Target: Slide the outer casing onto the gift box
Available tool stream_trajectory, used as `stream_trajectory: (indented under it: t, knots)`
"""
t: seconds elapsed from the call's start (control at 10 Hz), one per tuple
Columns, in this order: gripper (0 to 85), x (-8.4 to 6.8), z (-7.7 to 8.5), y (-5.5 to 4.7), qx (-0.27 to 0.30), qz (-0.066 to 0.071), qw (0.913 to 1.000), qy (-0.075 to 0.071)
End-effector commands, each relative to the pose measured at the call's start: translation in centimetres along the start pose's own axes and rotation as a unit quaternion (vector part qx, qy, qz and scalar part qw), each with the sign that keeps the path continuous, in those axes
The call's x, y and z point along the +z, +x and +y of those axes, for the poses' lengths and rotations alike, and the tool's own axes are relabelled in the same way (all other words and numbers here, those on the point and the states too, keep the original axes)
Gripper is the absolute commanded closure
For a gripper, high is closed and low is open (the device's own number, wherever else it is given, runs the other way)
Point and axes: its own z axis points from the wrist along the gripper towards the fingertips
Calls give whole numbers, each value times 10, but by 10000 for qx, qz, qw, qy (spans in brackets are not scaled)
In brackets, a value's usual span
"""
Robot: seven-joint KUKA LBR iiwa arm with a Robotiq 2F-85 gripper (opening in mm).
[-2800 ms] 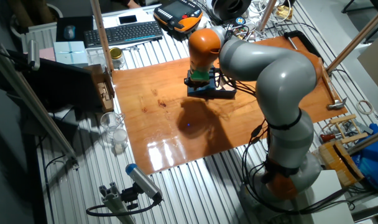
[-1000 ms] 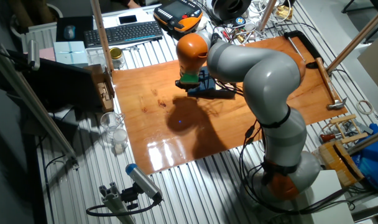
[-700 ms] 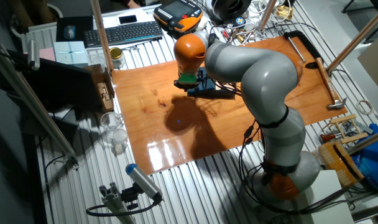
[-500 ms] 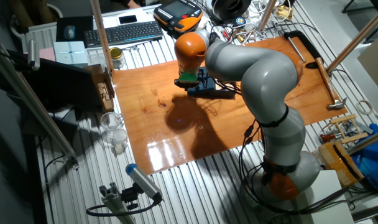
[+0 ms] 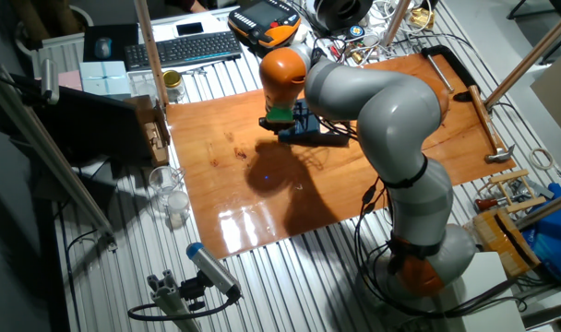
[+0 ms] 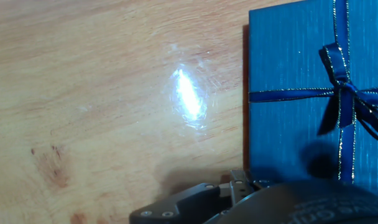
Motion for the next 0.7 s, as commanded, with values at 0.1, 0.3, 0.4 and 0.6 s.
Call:
stream_trajectory:
  t: [0.1, 0.3, 0.4, 0.6]
  knots:
    - [850, 0, 0, 0, -115, 165, 9998, -23]
    - [850, 0, 0, 0, -198, 169, 9997, -39]
    - [850, 0, 0, 0, -264, 152, 9995, 19]
    - [850, 0, 0, 0, -262, 219, 9994, 5]
